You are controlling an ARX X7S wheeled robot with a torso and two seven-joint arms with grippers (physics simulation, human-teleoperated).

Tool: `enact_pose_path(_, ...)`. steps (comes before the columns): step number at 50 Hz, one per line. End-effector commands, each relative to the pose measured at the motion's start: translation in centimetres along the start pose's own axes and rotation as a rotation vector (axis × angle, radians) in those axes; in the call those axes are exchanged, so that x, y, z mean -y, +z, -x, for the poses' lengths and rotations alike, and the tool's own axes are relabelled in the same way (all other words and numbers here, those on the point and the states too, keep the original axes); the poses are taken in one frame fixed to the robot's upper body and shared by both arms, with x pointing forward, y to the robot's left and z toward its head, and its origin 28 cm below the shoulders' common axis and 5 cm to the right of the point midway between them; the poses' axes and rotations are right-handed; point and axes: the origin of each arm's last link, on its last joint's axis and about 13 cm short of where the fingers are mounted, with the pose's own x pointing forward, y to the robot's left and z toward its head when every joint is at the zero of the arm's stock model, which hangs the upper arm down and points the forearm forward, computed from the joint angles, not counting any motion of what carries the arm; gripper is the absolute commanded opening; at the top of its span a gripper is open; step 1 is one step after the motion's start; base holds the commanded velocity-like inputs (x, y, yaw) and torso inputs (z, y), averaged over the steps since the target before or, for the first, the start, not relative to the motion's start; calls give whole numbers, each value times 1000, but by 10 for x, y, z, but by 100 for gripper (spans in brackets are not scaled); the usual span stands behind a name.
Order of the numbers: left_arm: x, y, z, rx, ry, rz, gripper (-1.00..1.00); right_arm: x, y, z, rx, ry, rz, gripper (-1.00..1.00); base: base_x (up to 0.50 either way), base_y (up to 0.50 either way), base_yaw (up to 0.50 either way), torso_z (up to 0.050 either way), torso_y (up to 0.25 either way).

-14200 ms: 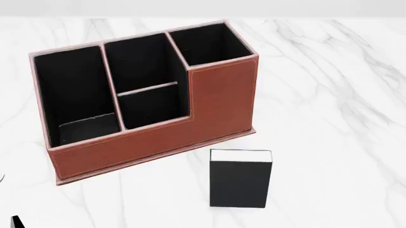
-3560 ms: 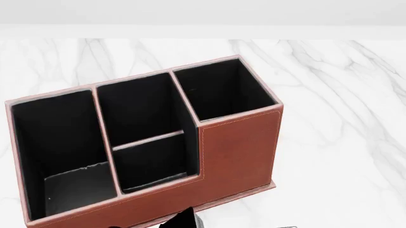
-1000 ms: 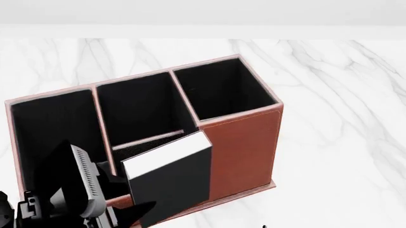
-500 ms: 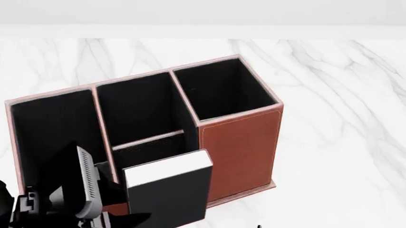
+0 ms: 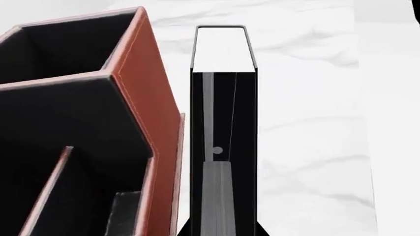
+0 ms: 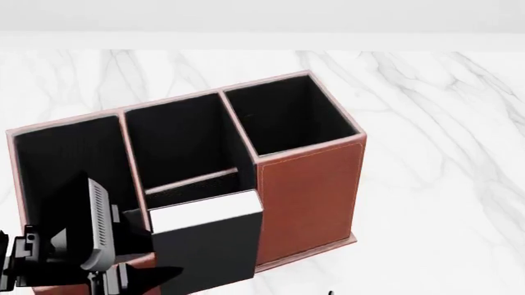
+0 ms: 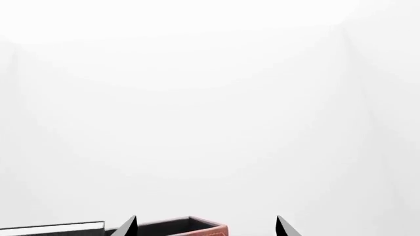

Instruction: Pick up the book and place it in the back compartment of the caddy.

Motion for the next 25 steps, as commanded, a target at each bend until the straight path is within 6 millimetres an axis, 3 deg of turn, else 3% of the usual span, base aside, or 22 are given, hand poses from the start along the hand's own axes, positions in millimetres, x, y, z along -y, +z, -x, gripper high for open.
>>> enact_pose_path(1,-11,16,4,81,30,-3,-100,0,-1,1,-3,5,1,100,0,0,0,0,0)
enact_pose_path(25,-32,38,10,101,84,-12,-100,-1,0,1,0,5,1,100,0,0,0,0,1)
